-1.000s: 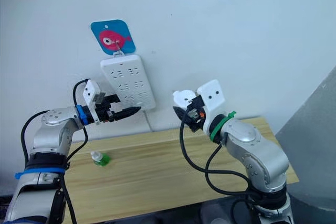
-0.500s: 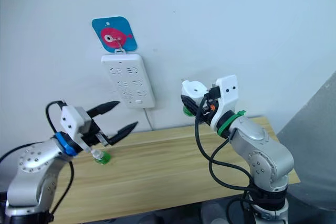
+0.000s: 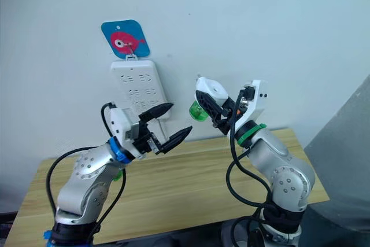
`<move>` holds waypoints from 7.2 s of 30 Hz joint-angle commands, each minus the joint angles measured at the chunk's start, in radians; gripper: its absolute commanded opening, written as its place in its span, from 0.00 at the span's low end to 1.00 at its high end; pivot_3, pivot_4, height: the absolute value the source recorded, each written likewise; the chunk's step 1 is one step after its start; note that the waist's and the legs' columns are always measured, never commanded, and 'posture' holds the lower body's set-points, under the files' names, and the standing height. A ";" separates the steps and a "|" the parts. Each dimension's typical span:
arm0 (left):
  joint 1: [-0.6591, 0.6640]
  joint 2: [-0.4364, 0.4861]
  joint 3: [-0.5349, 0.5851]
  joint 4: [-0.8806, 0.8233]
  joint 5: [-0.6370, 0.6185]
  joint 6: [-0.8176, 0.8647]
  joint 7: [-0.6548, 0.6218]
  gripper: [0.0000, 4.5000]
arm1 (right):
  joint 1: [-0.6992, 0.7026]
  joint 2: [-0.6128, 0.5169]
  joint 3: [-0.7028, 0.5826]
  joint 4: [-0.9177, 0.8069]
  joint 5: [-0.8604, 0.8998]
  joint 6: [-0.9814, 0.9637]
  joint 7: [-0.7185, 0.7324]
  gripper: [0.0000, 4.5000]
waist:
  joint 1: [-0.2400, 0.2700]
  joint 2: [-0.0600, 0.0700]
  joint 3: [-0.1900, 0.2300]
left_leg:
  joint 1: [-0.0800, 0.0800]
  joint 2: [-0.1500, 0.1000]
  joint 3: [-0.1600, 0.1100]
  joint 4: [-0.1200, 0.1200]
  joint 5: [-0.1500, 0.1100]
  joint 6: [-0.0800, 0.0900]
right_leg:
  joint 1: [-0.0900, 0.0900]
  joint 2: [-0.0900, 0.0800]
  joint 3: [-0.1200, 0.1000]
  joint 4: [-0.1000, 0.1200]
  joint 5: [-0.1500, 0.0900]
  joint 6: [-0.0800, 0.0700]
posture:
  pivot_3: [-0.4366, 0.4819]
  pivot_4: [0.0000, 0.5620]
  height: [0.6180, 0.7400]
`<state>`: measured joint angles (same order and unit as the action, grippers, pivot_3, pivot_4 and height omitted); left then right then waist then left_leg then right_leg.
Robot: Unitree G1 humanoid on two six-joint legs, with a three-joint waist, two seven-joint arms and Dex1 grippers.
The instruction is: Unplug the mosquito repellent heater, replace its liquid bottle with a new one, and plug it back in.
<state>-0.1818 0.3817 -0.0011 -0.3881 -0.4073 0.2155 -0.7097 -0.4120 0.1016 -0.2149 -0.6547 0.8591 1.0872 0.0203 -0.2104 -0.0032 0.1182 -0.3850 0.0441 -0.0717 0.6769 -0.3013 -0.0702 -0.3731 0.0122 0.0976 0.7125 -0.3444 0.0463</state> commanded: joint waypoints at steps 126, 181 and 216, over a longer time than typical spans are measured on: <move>0.015 0.205 -0.128 0.240 0.082 -0.551 -0.494 0.50 | -0.006 -0.888 0.346 0.351 1.055 0.056 0.055 1.00 | 0.047 -0.005 0.023 | 0.001 0.002 0.008 0.001 0.002 0.004 | 0.003 0.003 0.003 -0.003 0.000 0.000 | 0.30 0.23 1.00; -0.058 0.313 -0.056 0.136 -0.066 -0.014 -0.471 1.00 | -0.008 -0.771 0.308 0.270 0.825 0.073 0.254 0.67 | 0.050 -0.006 0.037 | -0.007 0.002 0.003 0.000 0.002 0.004 | -0.002 0.002 -0.001 -0.008 0.000 -0.001 | 0.31 0.19 1.00; -0.131 0.406 -0.162 0.086 -0.183 0.182 -0.477 0.51 | -0.012 -0.831 0.323 0.234 0.708 0.060 0.309 0.67 | 0.066 -0.006 0.037 | -0.008 0.002 0.002 0.001 0.002 0.004 | -0.001 0.002 -0.003 -0.009 0.002 0.000 | 0.31 0.20 1.00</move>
<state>-0.2754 0.7444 -0.1830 -0.2912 -0.5184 0.2118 -1.1944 -0.4057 -0.7057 0.1229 -0.3803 1.6167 1.1432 0.2660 -0.1441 -0.0091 0.1550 -0.3932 0.0461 -0.0698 0.6778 -0.2993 -0.0657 -0.3742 0.0143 0.0945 0.7036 -0.3423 0.0461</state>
